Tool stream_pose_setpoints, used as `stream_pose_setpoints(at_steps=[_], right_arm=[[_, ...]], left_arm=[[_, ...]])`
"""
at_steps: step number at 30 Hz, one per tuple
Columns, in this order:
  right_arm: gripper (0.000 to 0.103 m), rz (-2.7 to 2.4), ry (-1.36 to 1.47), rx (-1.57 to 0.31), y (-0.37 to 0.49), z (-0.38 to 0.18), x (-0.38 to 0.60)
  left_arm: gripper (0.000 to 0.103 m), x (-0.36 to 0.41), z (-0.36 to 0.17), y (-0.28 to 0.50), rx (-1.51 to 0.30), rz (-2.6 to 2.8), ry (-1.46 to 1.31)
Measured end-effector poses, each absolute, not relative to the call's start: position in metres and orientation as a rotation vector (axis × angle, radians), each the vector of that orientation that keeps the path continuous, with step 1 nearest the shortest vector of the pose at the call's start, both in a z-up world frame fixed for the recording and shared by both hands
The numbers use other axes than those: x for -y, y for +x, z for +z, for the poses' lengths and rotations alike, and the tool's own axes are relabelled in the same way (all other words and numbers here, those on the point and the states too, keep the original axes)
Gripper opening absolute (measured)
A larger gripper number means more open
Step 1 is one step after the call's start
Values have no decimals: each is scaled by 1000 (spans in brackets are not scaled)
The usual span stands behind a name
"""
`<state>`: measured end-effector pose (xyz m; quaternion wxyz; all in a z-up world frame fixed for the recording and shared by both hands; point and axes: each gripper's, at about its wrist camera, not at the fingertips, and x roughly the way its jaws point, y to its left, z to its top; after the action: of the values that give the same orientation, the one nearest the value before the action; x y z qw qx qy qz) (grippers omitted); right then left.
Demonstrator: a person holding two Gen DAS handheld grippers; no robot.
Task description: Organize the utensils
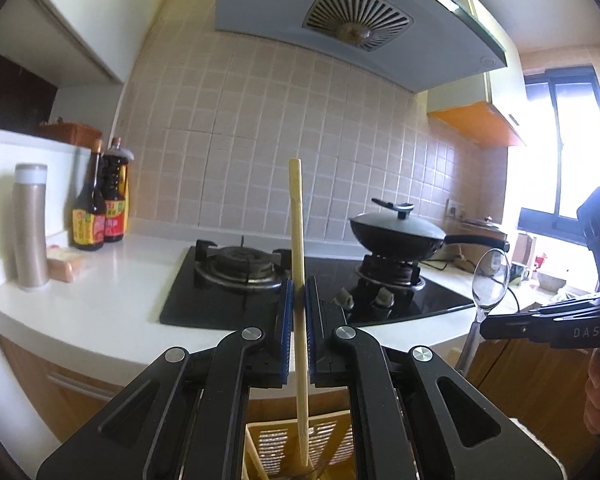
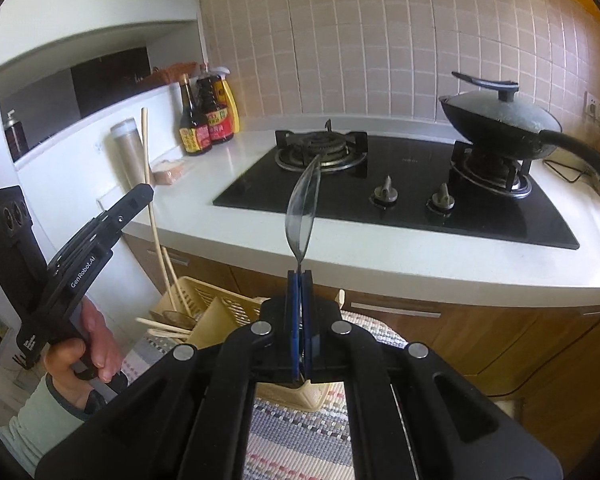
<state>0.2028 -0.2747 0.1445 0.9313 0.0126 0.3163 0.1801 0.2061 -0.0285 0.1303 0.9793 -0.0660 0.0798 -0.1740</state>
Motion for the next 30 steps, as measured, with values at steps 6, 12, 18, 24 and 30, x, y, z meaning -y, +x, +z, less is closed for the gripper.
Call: stream_pose_setpoints(at_steps=[6, 12, 18, 24, 30], right_arm=[[1, 379, 25, -694, 208, 124, 268], [8, 441, 110, -751, 199, 115, 274], [49, 453, 144, -745, 169, 113, 280], [49, 451, 130, -722, 127, 109, 275], [60, 449, 133, -687, 98, 118, 271]], left_arm=[[5, 23, 115, 208, -176, -371, -154], [44, 14, 113, 190, -188, -405, -182], [67, 2, 122, 152, -188, -439, -221], [79, -1, 129, 102, -176, -461, -229], [84, 7, 138, 66, -158, -463, -187]])
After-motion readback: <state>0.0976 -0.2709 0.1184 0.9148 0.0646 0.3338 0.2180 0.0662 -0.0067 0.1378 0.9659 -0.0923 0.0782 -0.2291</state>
